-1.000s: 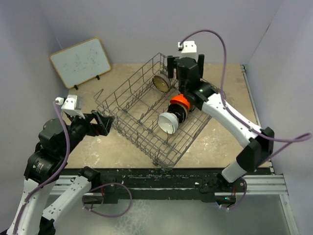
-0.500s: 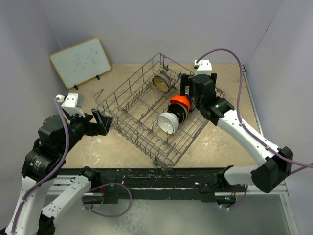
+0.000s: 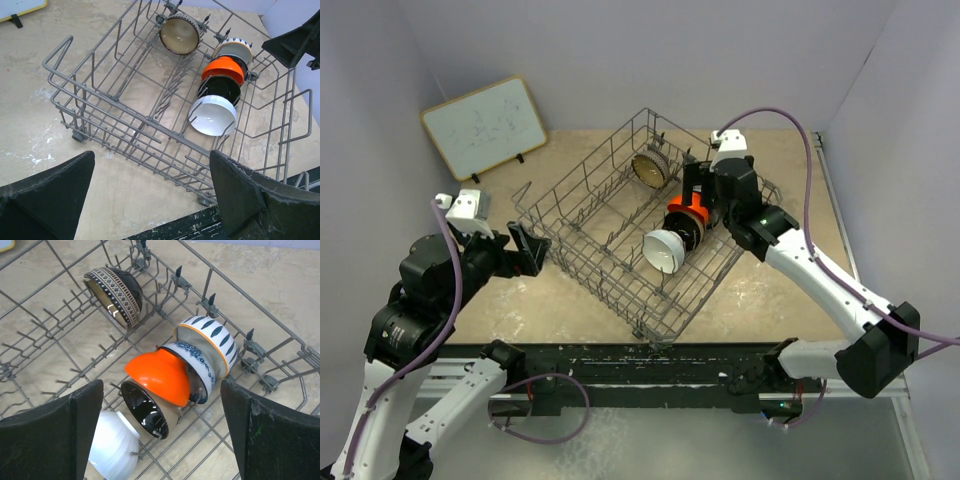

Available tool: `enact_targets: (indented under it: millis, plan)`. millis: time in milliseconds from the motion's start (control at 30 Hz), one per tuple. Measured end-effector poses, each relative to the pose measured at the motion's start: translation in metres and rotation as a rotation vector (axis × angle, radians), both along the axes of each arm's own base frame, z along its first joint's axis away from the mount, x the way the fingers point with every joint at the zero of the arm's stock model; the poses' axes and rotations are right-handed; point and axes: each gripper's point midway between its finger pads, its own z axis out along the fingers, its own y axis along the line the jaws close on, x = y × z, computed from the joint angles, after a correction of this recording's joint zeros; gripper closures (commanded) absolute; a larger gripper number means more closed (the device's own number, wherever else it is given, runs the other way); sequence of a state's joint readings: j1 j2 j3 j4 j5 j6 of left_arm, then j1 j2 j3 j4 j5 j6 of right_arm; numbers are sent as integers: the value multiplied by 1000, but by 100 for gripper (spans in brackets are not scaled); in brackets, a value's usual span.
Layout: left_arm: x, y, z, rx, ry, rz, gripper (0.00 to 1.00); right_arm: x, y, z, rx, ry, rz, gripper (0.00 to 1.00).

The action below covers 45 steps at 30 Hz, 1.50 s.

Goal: Load the bowls into the dish rack
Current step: Adjust the bowl in the dish rack.

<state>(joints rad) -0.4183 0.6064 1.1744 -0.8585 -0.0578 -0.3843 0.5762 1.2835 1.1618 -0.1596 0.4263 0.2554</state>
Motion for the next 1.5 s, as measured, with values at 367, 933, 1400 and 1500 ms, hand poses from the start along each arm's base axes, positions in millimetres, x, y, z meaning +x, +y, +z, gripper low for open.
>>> enact_targets:
  millis: [367, 933, 1400, 1500]
  plan:
    - [-13, 5, 10, -7, 25, 4, 1, 7, 31, 36, 116, -27, 101, 0]
    - [29, -18, 14, 25, 67, -26, 1, 104, 83, -53, 179, 101, 269, 0]
    - [63, -33, -10, 48, 59, -42, 1, 171, 107, -82, 187, 53, 363, 0]
    - [70, -36, -19, 61, 79, -47, 1, 173, 108, -103, 183, 90, 368, 0]
